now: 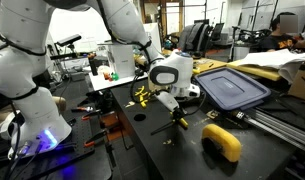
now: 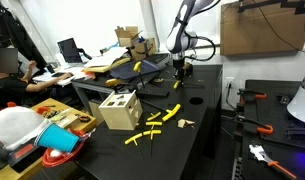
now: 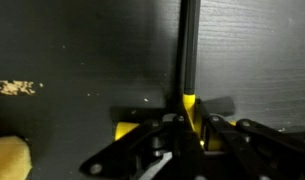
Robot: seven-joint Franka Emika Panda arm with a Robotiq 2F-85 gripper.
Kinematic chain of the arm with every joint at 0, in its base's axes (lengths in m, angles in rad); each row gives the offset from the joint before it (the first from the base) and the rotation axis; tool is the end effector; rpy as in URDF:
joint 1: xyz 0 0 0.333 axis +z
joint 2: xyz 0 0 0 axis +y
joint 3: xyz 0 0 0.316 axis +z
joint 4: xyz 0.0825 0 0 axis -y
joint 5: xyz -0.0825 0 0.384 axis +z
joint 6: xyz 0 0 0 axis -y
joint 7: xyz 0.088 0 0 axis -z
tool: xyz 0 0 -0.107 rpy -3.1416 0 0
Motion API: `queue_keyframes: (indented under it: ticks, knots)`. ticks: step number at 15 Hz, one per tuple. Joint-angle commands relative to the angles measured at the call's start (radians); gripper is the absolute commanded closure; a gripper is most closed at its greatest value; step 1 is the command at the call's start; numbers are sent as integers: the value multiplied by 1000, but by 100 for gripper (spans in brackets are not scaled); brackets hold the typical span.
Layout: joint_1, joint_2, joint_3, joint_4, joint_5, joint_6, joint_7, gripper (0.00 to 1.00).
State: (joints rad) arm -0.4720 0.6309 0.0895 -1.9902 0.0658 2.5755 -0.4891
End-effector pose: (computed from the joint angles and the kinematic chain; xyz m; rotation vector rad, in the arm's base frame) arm 0.5553 -0.2246 0.1378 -3.0434 -0.0521 0.0053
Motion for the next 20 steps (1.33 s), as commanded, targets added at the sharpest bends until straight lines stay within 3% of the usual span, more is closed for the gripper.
queue_keyframes:
  ticks: [1,7,11,20]
  knots:
    - [13,-117,2,-91,24,-2,-45,97]
    - [60,-312,-54,-226,-4,-32,-35,97]
    - [85,-430,-38,-300,41,-3,-123,97]
    - [265,-634,-50,-384,229,-6,-324,97]
